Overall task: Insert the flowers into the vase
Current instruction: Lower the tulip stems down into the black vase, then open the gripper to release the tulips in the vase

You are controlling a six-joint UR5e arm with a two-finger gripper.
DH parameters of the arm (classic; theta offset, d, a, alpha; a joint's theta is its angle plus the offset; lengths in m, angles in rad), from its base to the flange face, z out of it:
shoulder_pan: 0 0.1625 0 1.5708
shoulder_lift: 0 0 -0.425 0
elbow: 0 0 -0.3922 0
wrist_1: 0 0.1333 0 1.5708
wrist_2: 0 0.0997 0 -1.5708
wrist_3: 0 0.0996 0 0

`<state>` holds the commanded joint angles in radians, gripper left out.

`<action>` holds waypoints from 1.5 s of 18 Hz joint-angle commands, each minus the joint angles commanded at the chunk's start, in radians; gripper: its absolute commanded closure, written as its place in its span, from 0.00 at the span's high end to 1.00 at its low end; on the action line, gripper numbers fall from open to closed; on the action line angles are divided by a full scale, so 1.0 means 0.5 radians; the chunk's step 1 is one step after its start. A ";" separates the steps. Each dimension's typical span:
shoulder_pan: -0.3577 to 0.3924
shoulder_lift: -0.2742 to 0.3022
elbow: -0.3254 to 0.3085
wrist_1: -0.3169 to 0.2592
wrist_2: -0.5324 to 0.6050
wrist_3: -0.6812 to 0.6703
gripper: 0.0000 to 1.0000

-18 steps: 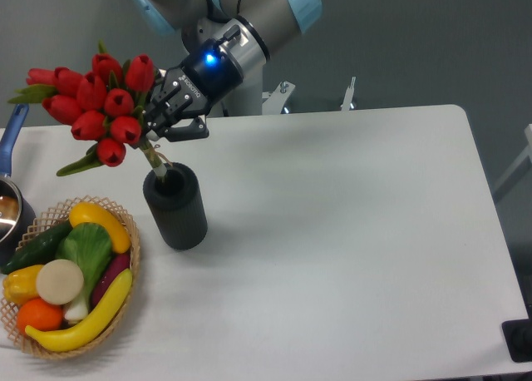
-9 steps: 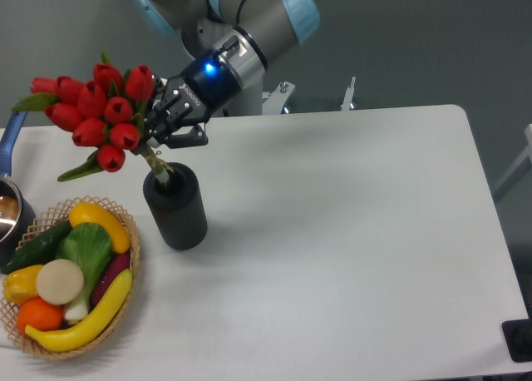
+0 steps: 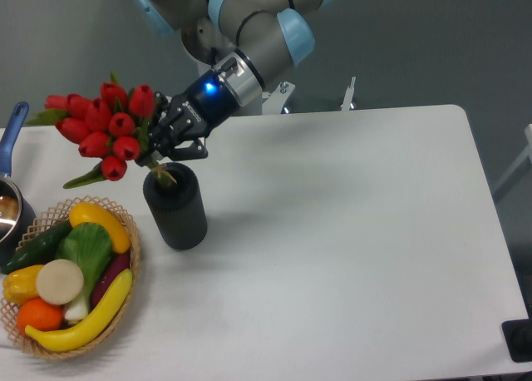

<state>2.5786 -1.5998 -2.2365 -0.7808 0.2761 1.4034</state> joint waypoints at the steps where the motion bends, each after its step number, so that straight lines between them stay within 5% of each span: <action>1: 0.000 -0.022 -0.012 0.003 0.000 0.043 0.08; 6: 0.006 -0.108 -0.040 0.000 0.003 0.200 0.13; 9: 0.046 -0.114 -0.046 0.003 0.003 0.200 0.28; 13: 0.089 -0.120 -0.046 0.003 0.000 0.194 0.61; 14: 0.095 -0.123 -0.049 0.000 0.000 0.185 0.75; 15: 0.095 -0.120 -0.052 0.000 0.003 0.178 1.00; 27: 0.371 -0.025 -0.062 0.000 -0.021 0.117 1.00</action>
<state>2.7640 -1.6123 -2.2673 -0.7808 0.2654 1.4619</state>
